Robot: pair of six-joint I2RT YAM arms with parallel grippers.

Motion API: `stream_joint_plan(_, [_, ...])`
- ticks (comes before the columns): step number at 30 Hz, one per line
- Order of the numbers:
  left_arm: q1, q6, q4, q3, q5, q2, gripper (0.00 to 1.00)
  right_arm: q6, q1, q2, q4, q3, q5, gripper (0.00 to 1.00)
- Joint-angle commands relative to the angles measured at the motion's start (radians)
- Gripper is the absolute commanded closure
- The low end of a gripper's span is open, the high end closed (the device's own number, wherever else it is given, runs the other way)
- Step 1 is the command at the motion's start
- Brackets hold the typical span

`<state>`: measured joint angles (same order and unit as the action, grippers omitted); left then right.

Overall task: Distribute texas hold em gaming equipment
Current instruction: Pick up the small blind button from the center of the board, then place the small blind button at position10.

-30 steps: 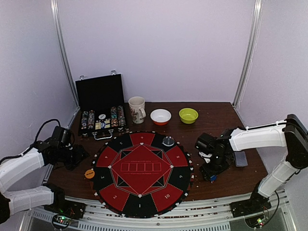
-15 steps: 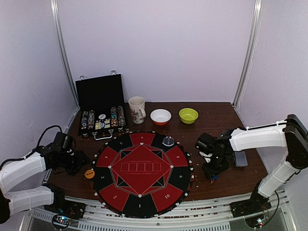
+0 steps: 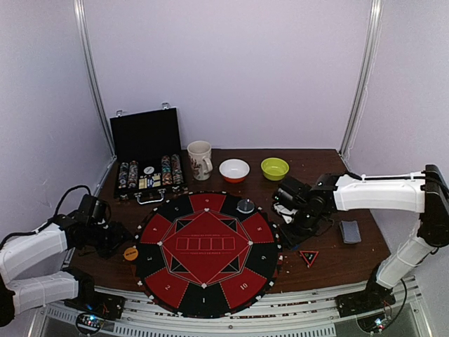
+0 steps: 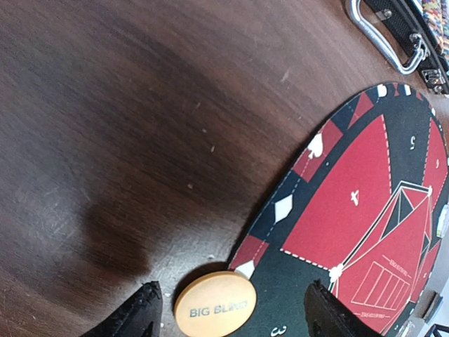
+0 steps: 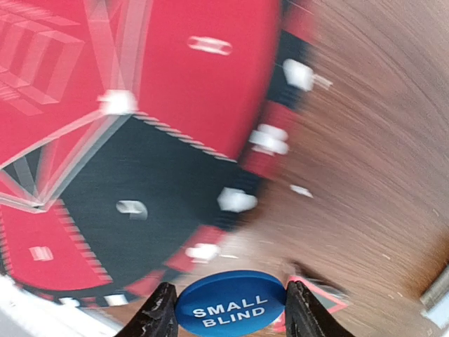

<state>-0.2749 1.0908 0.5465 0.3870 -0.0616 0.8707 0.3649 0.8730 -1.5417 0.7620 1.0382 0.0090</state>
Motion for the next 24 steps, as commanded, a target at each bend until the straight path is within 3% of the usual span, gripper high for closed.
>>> stream_joint_plan(1, [0.002, 0.005, -0.028, -0.017, -0.015, -0.004, 0.27, -0.024, 0.068, -0.023, -0.048, 0.037, -0.070, 0.65])
stream_joint_plan(11, [0.002, -0.012, -0.028, -0.006, -0.012, 0.014, 0.25, -0.066, 0.161, -0.225, -0.100, 0.141, -0.004, 0.65])
stream_joint_plan(24, [0.001, -0.035, -0.028, 0.011, 0.005, 0.056, 0.22, -0.070, 0.196, -0.329, -0.085, 0.181, 0.059, 0.61])
